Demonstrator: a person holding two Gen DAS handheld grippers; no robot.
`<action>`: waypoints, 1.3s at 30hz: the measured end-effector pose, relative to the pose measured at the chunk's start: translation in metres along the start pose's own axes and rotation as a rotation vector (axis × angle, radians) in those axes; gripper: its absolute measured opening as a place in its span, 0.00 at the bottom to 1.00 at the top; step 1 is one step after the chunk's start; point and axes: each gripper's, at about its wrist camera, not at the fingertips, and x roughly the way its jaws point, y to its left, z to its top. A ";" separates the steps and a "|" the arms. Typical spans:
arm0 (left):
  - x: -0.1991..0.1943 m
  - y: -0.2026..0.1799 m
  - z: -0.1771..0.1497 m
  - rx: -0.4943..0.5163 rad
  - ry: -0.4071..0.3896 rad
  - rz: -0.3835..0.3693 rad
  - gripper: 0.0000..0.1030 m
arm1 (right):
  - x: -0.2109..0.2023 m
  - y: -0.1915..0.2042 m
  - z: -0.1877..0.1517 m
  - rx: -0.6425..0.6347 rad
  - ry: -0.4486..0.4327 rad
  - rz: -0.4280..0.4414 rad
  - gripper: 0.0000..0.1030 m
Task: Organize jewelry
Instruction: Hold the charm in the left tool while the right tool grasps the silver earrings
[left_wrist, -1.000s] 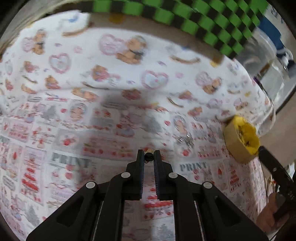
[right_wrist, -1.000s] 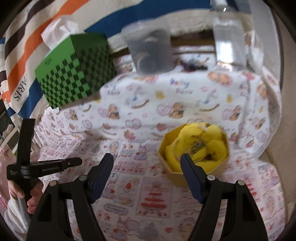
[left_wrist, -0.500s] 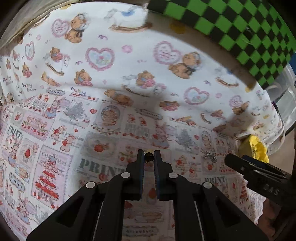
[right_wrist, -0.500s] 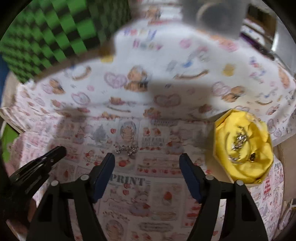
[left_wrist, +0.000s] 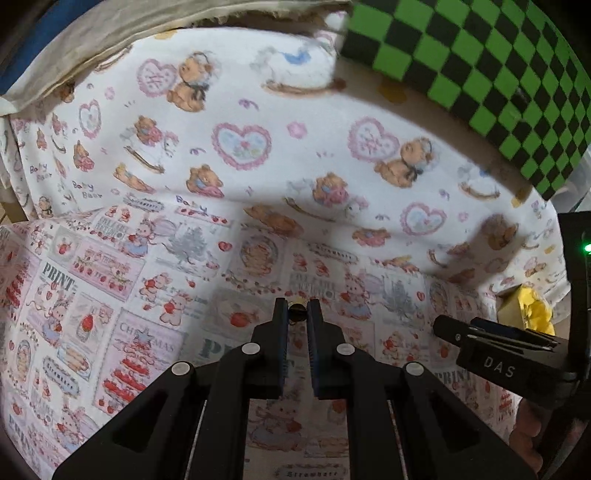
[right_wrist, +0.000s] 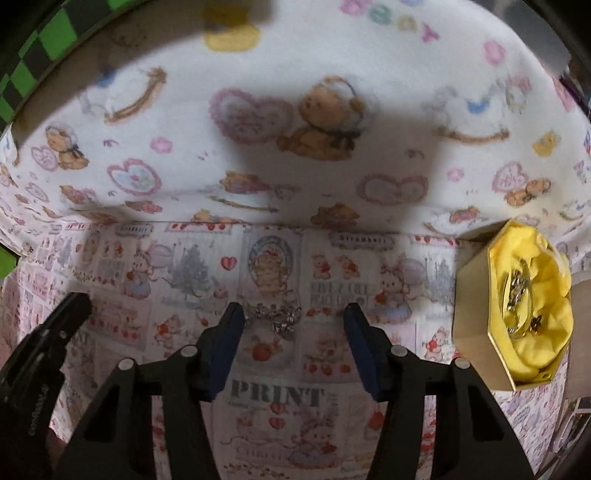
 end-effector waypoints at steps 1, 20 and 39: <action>-0.001 0.001 0.000 -0.002 0.000 -0.004 0.09 | 0.000 0.001 0.001 0.001 -0.001 0.003 0.51; -0.011 -0.003 -0.001 0.017 -0.076 -0.008 0.09 | -0.006 0.021 -0.008 0.013 0.035 0.057 0.09; -0.043 -0.025 -0.009 0.080 -0.181 -0.006 0.09 | -0.105 -0.028 -0.048 0.002 -0.158 0.104 0.09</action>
